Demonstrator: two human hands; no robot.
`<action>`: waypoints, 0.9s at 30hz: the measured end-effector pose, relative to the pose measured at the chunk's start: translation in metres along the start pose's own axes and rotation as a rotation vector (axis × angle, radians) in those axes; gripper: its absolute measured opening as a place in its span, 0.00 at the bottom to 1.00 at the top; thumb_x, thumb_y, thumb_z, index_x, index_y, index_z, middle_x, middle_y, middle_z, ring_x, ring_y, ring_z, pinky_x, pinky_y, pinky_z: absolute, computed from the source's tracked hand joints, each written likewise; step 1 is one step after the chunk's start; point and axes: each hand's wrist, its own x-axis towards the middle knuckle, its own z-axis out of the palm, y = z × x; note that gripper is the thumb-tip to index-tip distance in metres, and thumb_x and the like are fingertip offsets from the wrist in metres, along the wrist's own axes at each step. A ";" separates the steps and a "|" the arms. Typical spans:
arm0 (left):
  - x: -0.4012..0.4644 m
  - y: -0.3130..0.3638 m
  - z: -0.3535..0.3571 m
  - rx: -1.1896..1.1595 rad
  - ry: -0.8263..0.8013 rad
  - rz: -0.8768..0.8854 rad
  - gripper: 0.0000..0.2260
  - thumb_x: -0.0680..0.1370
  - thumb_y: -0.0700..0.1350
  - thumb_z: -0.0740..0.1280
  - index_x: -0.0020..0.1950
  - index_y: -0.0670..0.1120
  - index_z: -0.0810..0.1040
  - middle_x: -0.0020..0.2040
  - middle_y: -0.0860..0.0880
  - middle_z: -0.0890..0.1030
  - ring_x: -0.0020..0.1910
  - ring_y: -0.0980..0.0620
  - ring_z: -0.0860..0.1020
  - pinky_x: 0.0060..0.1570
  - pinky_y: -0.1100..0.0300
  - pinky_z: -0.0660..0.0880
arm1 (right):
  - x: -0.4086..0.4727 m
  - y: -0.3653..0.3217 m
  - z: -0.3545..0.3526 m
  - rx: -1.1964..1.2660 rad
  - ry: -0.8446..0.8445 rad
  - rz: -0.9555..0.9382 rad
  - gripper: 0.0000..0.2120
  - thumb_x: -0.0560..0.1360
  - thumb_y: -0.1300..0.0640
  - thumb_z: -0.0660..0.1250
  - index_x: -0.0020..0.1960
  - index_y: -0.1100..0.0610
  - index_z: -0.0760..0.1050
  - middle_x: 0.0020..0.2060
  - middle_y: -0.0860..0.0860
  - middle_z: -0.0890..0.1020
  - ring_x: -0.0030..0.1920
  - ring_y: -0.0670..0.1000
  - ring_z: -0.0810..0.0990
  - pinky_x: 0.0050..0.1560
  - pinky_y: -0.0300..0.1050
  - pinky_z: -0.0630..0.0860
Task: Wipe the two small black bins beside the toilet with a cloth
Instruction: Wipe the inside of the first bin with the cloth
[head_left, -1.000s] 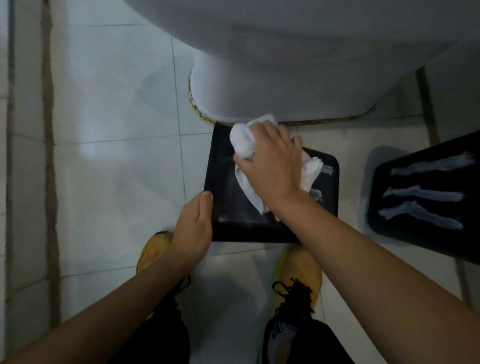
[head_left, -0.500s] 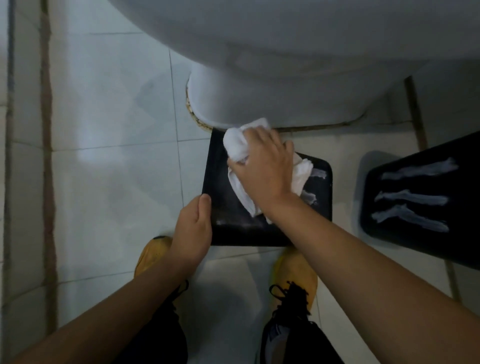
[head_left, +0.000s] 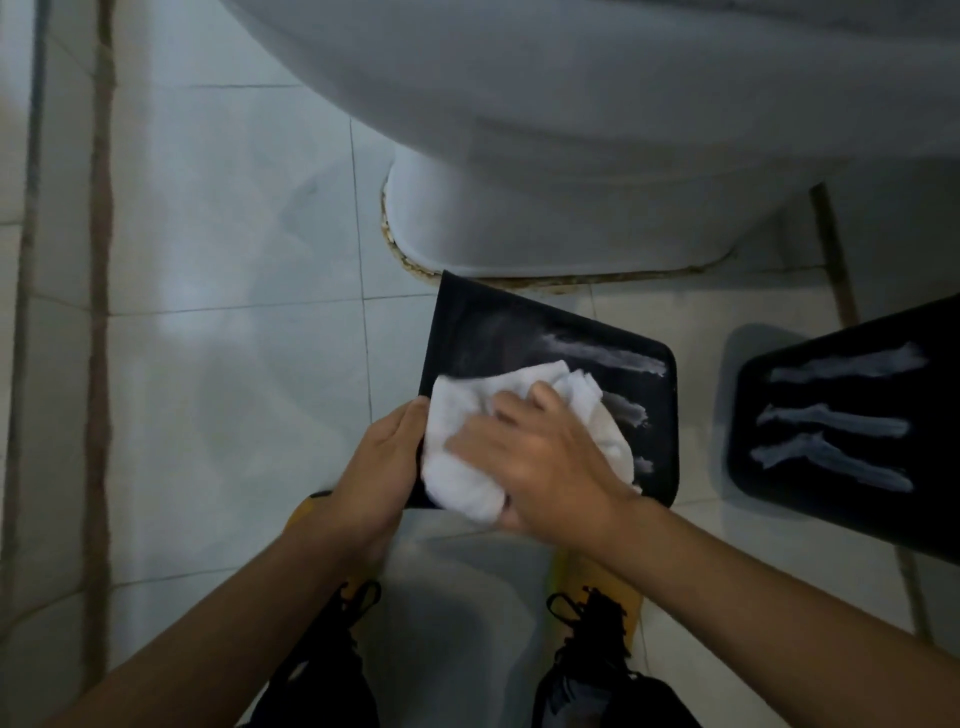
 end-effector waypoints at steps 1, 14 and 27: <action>-0.002 -0.001 0.002 -0.038 0.002 -0.025 0.17 0.84 0.49 0.55 0.58 0.41 0.80 0.53 0.42 0.84 0.56 0.42 0.81 0.60 0.46 0.77 | 0.008 0.004 0.000 0.025 0.024 0.176 0.22 0.65 0.51 0.79 0.57 0.54 0.79 0.52 0.52 0.82 0.53 0.56 0.77 0.52 0.51 0.63; 0.003 0.033 0.013 -0.055 0.003 -0.078 0.17 0.84 0.50 0.56 0.56 0.42 0.81 0.50 0.44 0.86 0.52 0.46 0.83 0.57 0.51 0.78 | 0.018 0.015 -0.028 0.310 -0.001 0.100 0.18 0.66 0.41 0.65 0.48 0.52 0.79 0.41 0.43 0.74 0.45 0.44 0.63 0.49 0.47 0.60; -0.005 0.027 0.030 -0.018 0.132 -0.055 0.17 0.84 0.52 0.54 0.50 0.47 0.80 0.47 0.47 0.85 0.47 0.49 0.84 0.48 0.55 0.80 | 0.072 0.071 -0.019 0.040 0.119 0.824 0.13 0.72 0.44 0.69 0.45 0.53 0.74 0.44 0.53 0.81 0.48 0.57 0.79 0.50 0.51 0.69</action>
